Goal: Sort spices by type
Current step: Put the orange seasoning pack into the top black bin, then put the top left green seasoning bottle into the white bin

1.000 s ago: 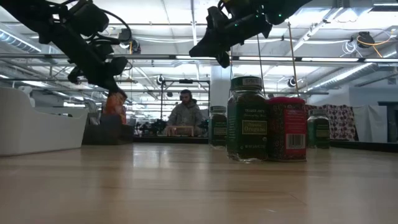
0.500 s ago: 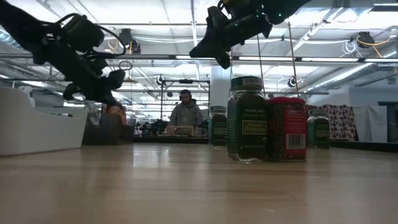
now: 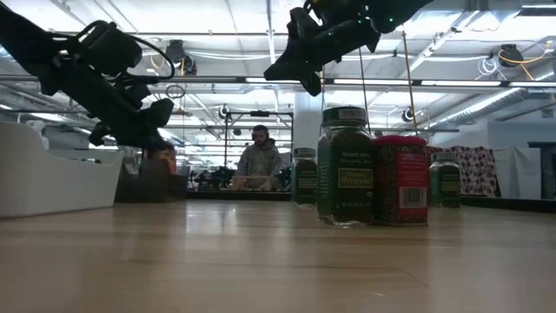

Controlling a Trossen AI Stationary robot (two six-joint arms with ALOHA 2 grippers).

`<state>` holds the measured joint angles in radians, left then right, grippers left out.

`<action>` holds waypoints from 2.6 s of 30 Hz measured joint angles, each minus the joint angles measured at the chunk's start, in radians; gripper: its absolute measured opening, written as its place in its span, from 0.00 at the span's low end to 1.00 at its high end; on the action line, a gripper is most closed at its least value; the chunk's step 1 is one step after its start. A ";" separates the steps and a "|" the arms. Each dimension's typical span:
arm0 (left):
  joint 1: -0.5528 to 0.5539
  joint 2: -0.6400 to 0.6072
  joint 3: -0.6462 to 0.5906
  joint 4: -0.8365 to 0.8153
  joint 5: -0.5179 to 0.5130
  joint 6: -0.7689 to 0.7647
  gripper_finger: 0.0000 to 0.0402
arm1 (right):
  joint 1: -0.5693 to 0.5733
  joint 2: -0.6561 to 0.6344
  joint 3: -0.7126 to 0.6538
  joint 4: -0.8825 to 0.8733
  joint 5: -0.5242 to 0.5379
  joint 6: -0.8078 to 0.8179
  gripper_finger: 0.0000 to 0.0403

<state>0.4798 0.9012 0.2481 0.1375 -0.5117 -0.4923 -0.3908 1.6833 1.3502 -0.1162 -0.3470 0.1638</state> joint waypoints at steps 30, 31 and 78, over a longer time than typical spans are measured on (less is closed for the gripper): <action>-0.006 -0.068 0.393 -0.319 0.322 0.084 0.64 | 0.000 -0.052 0.000 -0.225 -0.120 -0.036 0.02; -0.010 -0.061 0.394 -0.289 0.355 0.080 0.64 | 0.000 -0.062 0.000 -0.253 -0.113 -0.046 0.02; -0.120 0.910 0.896 0.010 0.664 0.587 0.64 | -0.027 -0.498 -0.379 -0.410 0.160 0.085 0.02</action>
<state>0.3595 1.8114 1.1440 0.1480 0.1522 0.0950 -0.4183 1.1854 0.9709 -0.5266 -0.1869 0.2484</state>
